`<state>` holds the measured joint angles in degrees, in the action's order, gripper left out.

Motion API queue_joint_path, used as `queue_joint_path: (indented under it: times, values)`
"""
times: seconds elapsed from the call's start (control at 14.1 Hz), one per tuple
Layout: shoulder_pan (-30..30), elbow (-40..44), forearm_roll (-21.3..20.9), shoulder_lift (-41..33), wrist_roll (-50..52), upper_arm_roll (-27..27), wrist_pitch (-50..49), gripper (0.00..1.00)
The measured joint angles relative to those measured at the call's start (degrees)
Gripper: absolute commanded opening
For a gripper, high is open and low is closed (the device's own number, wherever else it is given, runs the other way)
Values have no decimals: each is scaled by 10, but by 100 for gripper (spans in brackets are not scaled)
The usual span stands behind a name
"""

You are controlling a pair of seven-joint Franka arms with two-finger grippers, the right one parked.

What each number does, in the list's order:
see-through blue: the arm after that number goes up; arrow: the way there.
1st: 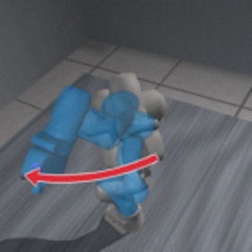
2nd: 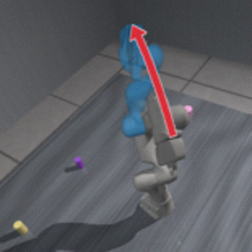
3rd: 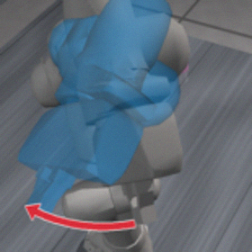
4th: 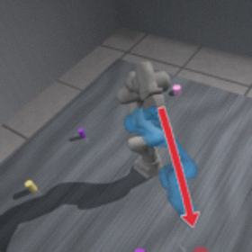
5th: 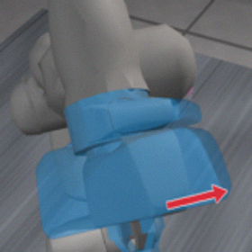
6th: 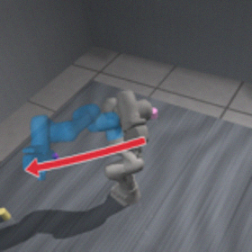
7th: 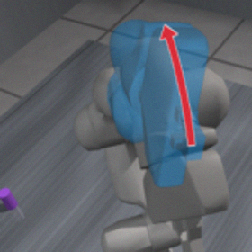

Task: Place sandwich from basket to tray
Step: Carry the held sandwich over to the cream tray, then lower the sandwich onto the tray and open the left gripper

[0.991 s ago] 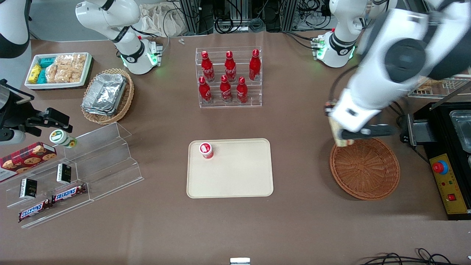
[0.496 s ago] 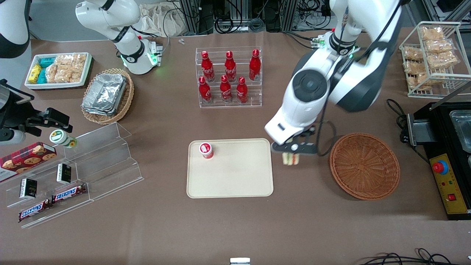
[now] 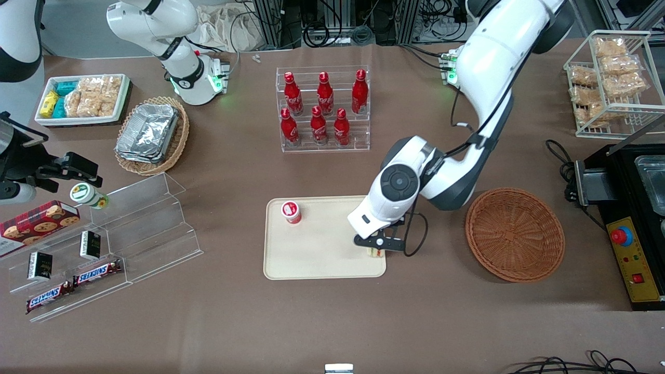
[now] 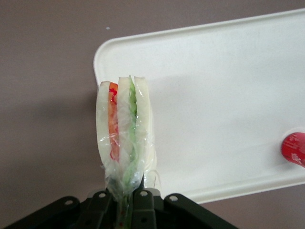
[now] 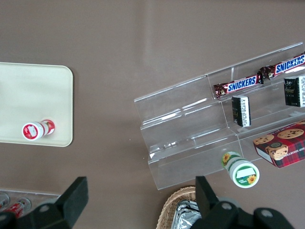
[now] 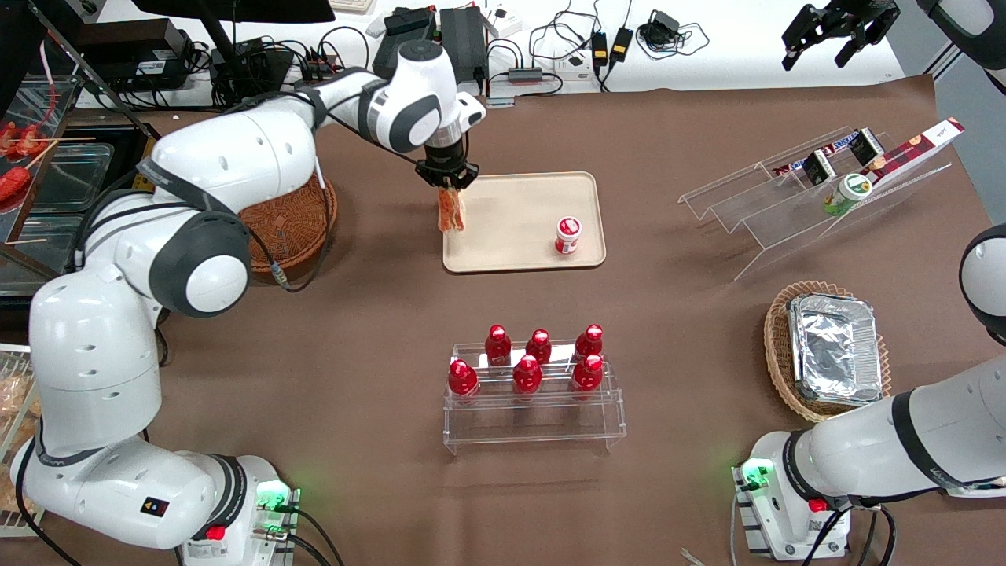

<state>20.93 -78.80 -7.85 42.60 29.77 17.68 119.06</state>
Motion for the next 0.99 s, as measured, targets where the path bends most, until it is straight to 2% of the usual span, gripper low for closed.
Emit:
queue_joint_path:
  times: [0.07,0.14,0.21,0.28,0.35,0.42,0.71,0.99]
  values:
    - [1,0,0,10,0,0,7,2]
    - [1,0,0,18,0,0,12,8]
    - [1,0,0,24,-1,0,14,18]
    - [5,0,0,28,-1,0,14,45]
    - [9,0,0,30,-1,0,15,91]
    - [14,0,0,31,0,0,15,99]
    - [15,10,0,29,1,-1,8,99]
    - [4,31,0,-14,0,-1,-109,99]
